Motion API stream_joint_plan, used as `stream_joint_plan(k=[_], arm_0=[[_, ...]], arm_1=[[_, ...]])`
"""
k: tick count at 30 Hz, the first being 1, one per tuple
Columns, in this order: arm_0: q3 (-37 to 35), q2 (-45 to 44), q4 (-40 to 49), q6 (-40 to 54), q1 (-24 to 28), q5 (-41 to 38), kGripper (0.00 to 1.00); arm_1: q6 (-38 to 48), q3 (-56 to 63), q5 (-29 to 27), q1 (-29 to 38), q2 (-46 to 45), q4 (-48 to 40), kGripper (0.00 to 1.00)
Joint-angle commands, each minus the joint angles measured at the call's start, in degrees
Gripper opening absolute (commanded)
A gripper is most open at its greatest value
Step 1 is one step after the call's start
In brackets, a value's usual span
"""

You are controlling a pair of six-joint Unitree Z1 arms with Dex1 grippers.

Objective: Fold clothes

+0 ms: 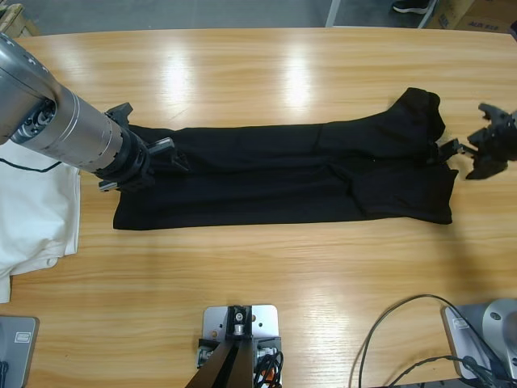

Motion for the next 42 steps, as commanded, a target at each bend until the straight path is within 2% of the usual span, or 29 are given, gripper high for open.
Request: stream_joint_plan(k=[1,3,5,6,8,9,11,12,14,19,24,28,30,33,39,42], arm_0=[[0.8,1.2,0.3,-0.9,-0.4,-0.7,1.0],[0.8,1.2,0.3,-0.9,-0.4,-0.7,1.0],[0.9,1.3,0.3,-0.9,-0.4,-0.7,1.0],[0.9,1.3,0.3,-0.9,-0.5,-0.7,1.0],[0.8,1.4,0.3,-0.9,-0.8,-0.7,1.0],[0.8,1.6,0.3,-1.1,-1.1,-0.7,1.0],[0.8,1.9,0.3,-1.4,-1.6,-0.7,1.0],[0.9,1.9,0.3,-1.5,-1.7,-0.7,1.0],[0.8,1.9,0.3,-1.5,-1.7,-0.7,1.0],[0.9,2.1,0.3,-1.5,-1.7,-0.7,1.0],[1.9,1.9,0.3,-1.4,-1.7,-0.7,1.0],[1.4,2.5,0.0,-1.3,-1.7,-0.7,1.0],[1.1,3.0,-0.1,-1.3,-1.8,-0.7,1.0],[1.2,3.1,-0.1,-1.2,-1.8,-0.7,1.0],[1.7,2.8,0.0,-1.5,-2.0,-0.7,1.0],[2.1,2.1,0.0,-1.7,-2.4,-0.7,1.0]], arm_1=[[5.7,7.6,4.8,-1.2,-1.3,-7.5,0.888],[5.7,8.5,6.7,-1.2,-1.2,-10.2,0.652],[5.6,8.6,7.7,-1.2,-1.5,-11.4,0.54],[5.6,8.7,7.9,-1.2,-1.8,-11.8,0.491],[5.2,8.8,7.9,-1.2,-2.4,-12.3,0.486],[5.1,9.1,7.4,-1.2,-2.8,-12.6,0.446],[4.5,9.6,5.8,-1.2,-3.8,-13.0,0.047],[4.1,10.0,4.5,-1.2,-5.2,-13.0,0.0],[3.2,10.3,2.7,-1.2,-7.4,-12.5,0.0],[-2.6,8.6,2.1,-1.2,-8.1,-8.4,0.0],[-4.2,7.9,1.7,-1.2,-8.0,-7.6,0.0],[-6.7,2.5,-6.5,-1.2,-10.5,2.9,0.0],[-7.7,0.1,-7.6,-1.2,-11.4,5.6,0.0],[-7.9,-1.4,-6.7,-0.5,-11.1,5.7,0.0],[-7.6,-2.0,-10.4,0.2,-7.4,7.5,0.0],[-7.5,0.2,-12.2,0.3,-4.6,4.4,0.0]])
